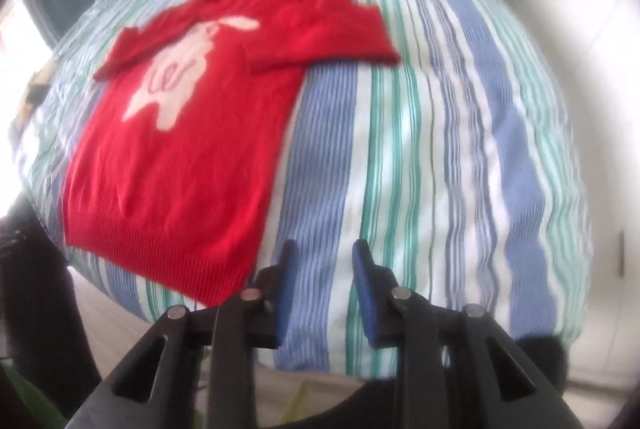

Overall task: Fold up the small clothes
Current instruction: 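Grasp the sweater sleeve cuff with the right gripper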

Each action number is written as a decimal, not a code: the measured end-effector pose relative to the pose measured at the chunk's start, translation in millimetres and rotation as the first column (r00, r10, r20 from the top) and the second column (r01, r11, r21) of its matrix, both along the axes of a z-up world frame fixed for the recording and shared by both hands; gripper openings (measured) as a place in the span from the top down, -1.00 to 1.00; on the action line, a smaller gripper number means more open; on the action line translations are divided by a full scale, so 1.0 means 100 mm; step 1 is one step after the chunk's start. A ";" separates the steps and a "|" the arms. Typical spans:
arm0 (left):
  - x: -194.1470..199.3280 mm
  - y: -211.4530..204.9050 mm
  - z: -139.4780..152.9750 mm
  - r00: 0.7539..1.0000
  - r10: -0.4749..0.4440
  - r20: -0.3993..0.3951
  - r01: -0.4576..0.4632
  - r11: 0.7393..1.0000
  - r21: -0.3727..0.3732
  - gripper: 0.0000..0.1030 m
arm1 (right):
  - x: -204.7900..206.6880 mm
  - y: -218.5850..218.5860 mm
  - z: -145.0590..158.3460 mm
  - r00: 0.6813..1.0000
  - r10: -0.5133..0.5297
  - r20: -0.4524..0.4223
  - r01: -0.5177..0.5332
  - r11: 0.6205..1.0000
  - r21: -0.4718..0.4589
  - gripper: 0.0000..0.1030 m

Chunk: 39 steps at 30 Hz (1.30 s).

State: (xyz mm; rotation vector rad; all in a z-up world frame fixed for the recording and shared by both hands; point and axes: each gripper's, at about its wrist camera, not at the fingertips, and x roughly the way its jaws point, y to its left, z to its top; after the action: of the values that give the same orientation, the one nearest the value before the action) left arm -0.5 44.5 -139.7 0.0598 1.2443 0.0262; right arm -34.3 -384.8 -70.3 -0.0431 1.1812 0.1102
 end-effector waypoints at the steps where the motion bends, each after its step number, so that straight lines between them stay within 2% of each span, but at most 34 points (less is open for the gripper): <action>1: 0.06 0.02 0.04 1.000 0.023 0.014 -0.023 1.000 -0.011 -0.24 | 0.16 0.10 0.10 0.996 0.066 0.059 -0.066 0.998 -0.002 0.16; 3: 0.12 0.01 0.12 0.998 0.055 0.030 -0.055 0.998 -0.029 -0.24 | 0.48 0.33 0.15 0.965 0.204 0.166 -0.205 0.979 -0.014 -0.18; 5: 0.16 0.07 0.23 0.996 0.070 0.048 -0.068 0.997 -0.044 -0.24 | 0.80 0.61 0.02 0.912 0.346 0.219 -0.340 0.938 -0.065 -0.21; 7: 0.14 0.13 0.30 0.996 0.066 0.061 -0.063 0.997 -0.043 -0.26 | 1.10 0.90 -0.24 0.870 0.447 0.208 -0.420 0.893 -0.161 -0.21; 8: 0.12 0.13 0.29 0.996 0.065 0.065 -0.063 0.997 -0.034 -0.29 | 1.25 1.00 -0.40 0.860 0.475 0.186 -0.436 0.873 -0.219 -0.21; 10: 0.08 0.14 0.33 0.996 0.067 0.060 -0.067 0.998 -0.003 -0.34 | 1.55 1.04 -0.72 0.878 0.461 0.129 -0.410 0.864 -0.292 -0.14; 11: 0.05 0.17 0.32 0.996 0.073 0.049 -0.074 0.997 0.014 -0.34 | 1.67 0.97 -0.85 0.901 0.422 0.100 -0.383 0.883 -0.272 0.01; 12: 0.03 0.21 0.28 0.996 0.081 0.036 -0.082 0.996 0.026 -0.34 | 1.76 0.85 -0.89 0.926 0.367 0.086 -0.343 0.915 -0.211 0.50; 13: 0.00 0.24 0.28 0.996 0.089 0.024 -0.090 0.995 0.033 -0.34 | 1.79 0.69 -0.85 0.949 0.298 0.102 -0.280 0.947 -0.158 0.83; 15: -0.02 0.32 0.22 0.995 0.102 0.007 -0.103 0.994 0.040 -0.34 | 1.77 0.29 -0.59 0.973 0.151 0.176 -0.146 0.988 -0.039 0.87; 17: -0.03 0.35 0.17 0.994 0.111 -0.007 -0.110 0.993 0.044 -0.34 | 1.63 -0.31 -0.31 0.969 -0.037 0.246 0.022 0.998 0.061 0.87; 19: 0.01 0.33 0.14 0.993 0.113 -0.017 -0.112 0.993 0.038 -0.34 | 1.39 -1.05 -0.11 0.925 -0.270 0.268 0.231 0.958 0.168 0.87; 21: 0.06 0.25 0.13 0.994 0.103 -0.017 -0.103 0.994 0.021 -0.34 | 1.09 -1.80 -0.08 0.846 -0.471 0.251 0.419 0.877 0.234 0.86; 23: 0.12 0.12 0.16 0.997 0.082 -0.010 -0.082 0.997 0.005 -0.34 | 0.85 -2.36 -0.21 0.786 -0.583 0.206 0.536 0.808 0.244 0.86; 25: 0.17 -0.05 0.21 0.999 0.047 0.000 -0.047 0.999 -0.003 -0.34 | 0.63 -2.70 -0.37 0.750 -0.642 0.157 0.590 0.758 0.278 0.86; 29: 0.20 -0.32 0.32 1.000 -0.019 0.023 0.019 1.000 0.003 -0.34 | 0.47 -2.87 -0.67 0.729 -0.682 0.061 0.608 0.686 0.400 0.87; 32: 0.18 -0.39 0.36 0.999 -0.037 0.029 0.037 0.999 0.007 -0.34 | 0.44 -2.85 -0.79 0.735 -0.677 0.030 0.586 0.657 0.474 0.79; 33: 0.17 -0.38 0.36 0.999 -0.036 0.028 0.036 0.999 0.009 -0.34 | 0.44 -2.86 -0.78 0.736 -0.676 0.031 0.577 0.650 0.494 0.72; 36: 0.17 -0.34 0.31 1.000 -0.022 0.015 0.021 1.000 0.018 -0.34 | 0.41 -2.86 -0.81 0.739 -0.673 0.025 0.552 0.627 0.550 0.07; 37: 0.17 -0.32 0.28 1.000 -0.014 0.007 0.014 1.000 0.020 -0.34 | 0.40 -2.87 -0.80 0.736 -0.677 0.030 0.547 0.620 0.562 0.00; 39: 0.17 -0.29 0.21 1.000 0.001 -0.013 -0.001 1.000 0.020 -0.34 | 0.37 -2.90 -0.81 0.717 -0.697 0.032 0.556 0.598 0.577 0.02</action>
State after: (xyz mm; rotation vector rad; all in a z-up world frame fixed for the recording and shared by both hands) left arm 16.3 15.7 -118.4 0.0773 1.2568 0.0392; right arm 2.3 -674.5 -150.9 0.8496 0.8048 -0.2060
